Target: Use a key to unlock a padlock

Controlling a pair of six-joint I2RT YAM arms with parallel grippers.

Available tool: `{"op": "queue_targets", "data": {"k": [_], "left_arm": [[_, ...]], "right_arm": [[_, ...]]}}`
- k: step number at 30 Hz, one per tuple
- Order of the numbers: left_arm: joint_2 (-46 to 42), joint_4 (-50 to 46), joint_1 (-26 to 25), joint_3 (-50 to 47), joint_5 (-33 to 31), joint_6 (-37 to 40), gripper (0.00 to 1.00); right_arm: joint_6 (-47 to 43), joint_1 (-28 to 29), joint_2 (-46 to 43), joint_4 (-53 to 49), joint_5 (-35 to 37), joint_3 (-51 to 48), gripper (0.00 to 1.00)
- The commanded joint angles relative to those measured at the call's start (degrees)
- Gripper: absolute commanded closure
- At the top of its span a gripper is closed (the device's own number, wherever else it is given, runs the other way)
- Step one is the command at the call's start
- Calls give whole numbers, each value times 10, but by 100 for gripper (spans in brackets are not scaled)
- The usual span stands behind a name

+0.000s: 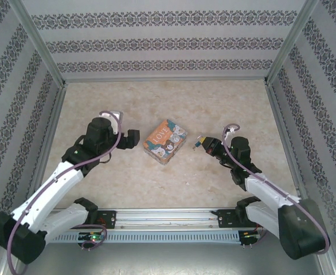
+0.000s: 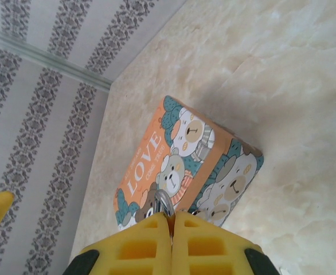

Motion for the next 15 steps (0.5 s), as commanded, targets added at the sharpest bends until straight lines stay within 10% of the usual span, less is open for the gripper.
{"op": "queue_targets", "data": {"k": [1,15], "left_arm": [[-50,47,6,-45,-33,45,1],[-134,133,5,-179,-69,83,1]], "right_arm": [[-38,-3,-27,-110,-29,37,100],[-137,-1,-84,-431,-97,141,100]]}}
